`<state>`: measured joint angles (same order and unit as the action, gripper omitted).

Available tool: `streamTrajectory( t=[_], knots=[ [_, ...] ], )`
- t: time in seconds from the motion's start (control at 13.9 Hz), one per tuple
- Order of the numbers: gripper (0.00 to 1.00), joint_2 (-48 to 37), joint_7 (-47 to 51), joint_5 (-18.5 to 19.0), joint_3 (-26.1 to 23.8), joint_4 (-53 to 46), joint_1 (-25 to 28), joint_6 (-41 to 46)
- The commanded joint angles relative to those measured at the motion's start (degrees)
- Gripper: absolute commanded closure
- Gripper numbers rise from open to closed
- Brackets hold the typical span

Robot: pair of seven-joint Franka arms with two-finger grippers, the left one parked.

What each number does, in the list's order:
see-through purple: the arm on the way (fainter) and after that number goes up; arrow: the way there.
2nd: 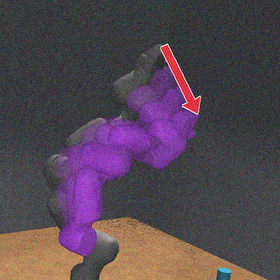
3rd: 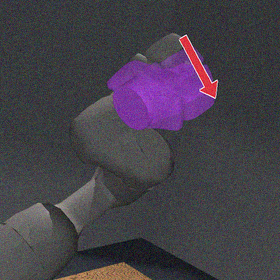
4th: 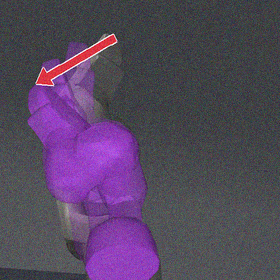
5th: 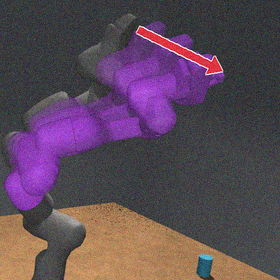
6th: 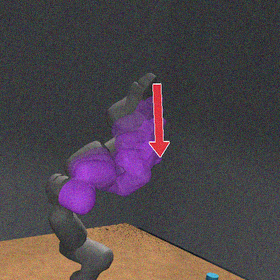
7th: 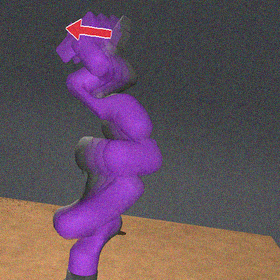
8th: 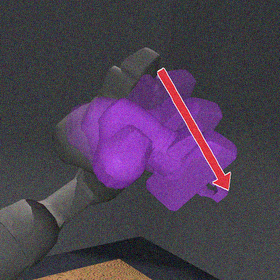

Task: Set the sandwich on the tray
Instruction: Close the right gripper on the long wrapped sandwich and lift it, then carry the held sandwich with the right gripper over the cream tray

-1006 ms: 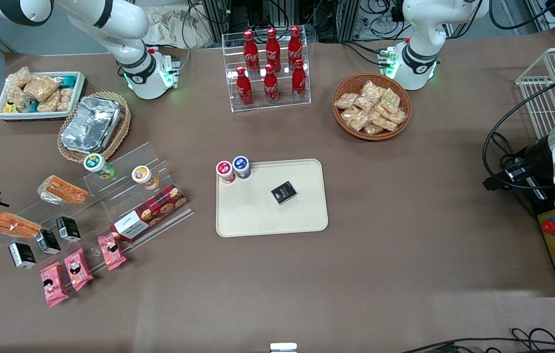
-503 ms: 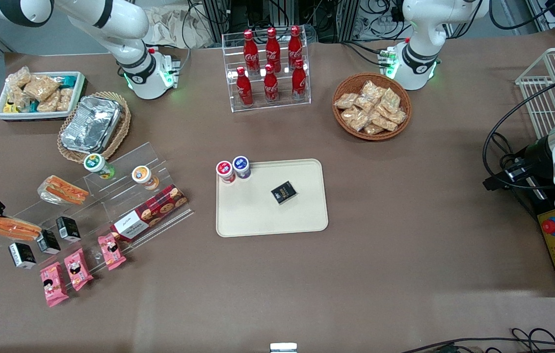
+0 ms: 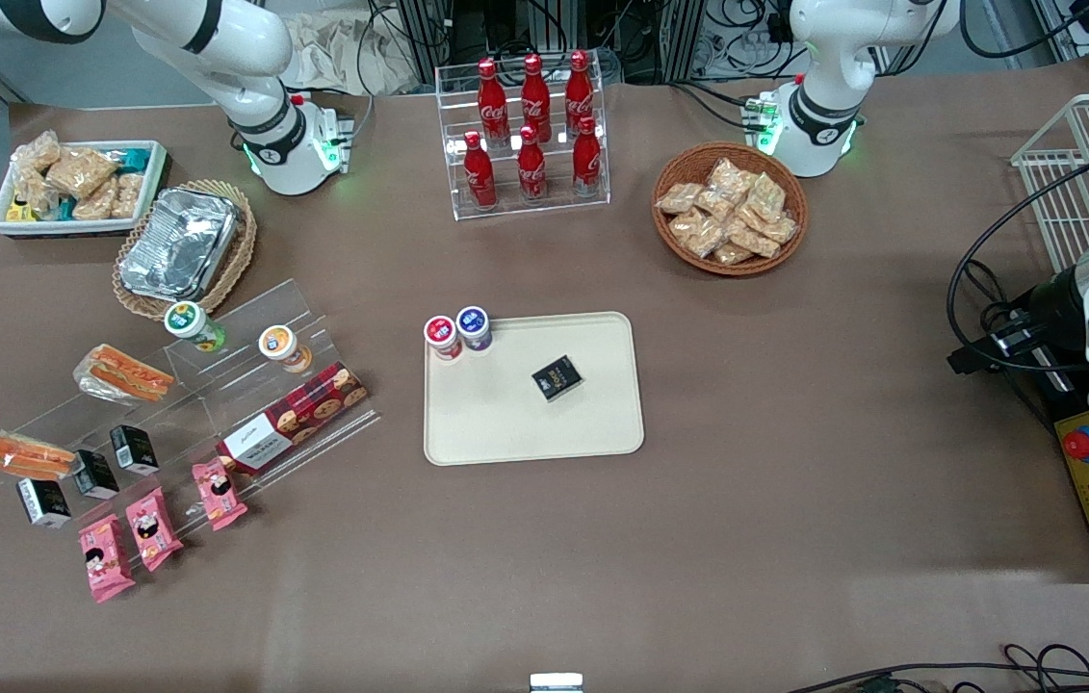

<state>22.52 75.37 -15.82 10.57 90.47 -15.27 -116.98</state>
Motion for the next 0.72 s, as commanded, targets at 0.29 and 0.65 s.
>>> streamTrajectory(
  t=[0.29, 0.65],
  knots=[
    [0.94, -8.01, -29.27, -0.36, -0.73, -0.12, 3.31, 9.73],
    [0.93, -8.72, -32.39, 5.78, -1.34, -6.35, 9.98, 20.46]
  ],
)
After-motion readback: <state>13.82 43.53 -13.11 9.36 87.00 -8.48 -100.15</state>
